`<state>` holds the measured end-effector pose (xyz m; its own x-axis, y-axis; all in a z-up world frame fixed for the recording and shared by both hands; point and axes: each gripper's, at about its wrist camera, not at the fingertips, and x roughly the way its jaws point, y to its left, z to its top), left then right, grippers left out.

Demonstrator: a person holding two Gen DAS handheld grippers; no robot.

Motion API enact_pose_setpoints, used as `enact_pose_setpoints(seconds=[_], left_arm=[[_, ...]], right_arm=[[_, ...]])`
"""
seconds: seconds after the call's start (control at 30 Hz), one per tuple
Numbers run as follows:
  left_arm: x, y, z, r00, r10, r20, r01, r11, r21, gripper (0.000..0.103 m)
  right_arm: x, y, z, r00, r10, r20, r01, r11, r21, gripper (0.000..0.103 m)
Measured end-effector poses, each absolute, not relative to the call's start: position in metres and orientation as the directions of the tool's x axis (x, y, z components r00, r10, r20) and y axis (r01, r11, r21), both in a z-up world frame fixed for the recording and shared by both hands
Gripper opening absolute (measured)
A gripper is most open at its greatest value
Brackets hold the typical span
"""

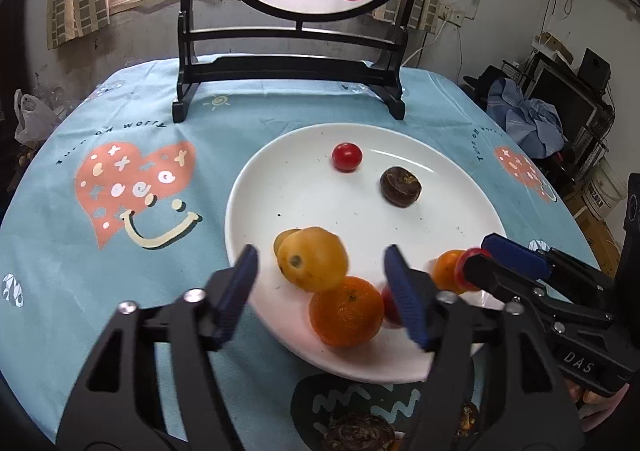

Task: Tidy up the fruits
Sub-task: 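Place the yellow orange on the plate with the left tool while the right tool places the tomato, then grasp a mandarin with the left tool while the right tool grasps a passion fruit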

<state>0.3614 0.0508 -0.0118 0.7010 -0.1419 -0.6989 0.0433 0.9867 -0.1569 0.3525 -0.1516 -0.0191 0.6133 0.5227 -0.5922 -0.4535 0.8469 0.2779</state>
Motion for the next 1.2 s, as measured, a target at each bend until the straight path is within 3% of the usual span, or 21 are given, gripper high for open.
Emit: enact_pose_setpoints(seconds=[0.07,0.17,0.27,0.8,1.2], left_arm=[[0.352,0.051,-0.003,0.721,-0.142,-0.678,0.048,0.987,-0.156,0.079],[0.336,0.055,0.007,0.742,-0.117,-0.660,0.035,0.990,-0.137,0.092],[0.315,0.061,0.008,0.755,-0.088,-0.649,0.012,0.993,-0.121,0.097],[0.260,0.105,-0.032,0.688,-0.042,-0.724,-0.097,0.984,-0.150,0.097],[0.260,0.099,-0.031,0.683,-0.036,-0.729,-0.085,0.988,-0.128,0.097]], right_arm=[[0.348,-0.155,-0.014,0.621,0.526,-0.581,-0.452,0.846,0.283,0.042],[0.337,-0.160,-0.008,0.624,0.527,-0.577,-0.461,0.844,0.272,0.043],[0.320,-0.162,-0.008,0.603,0.534,-0.593,-0.486,0.835,0.258,0.047],[0.277,-0.145,-0.045,0.419,0.540,-0.730,-0.579,0.778,0.243,0.049],[0.269,-0.138,-0.056,0.382,0.516,-0.767,-0.596,0.772,0.223,0.049]])
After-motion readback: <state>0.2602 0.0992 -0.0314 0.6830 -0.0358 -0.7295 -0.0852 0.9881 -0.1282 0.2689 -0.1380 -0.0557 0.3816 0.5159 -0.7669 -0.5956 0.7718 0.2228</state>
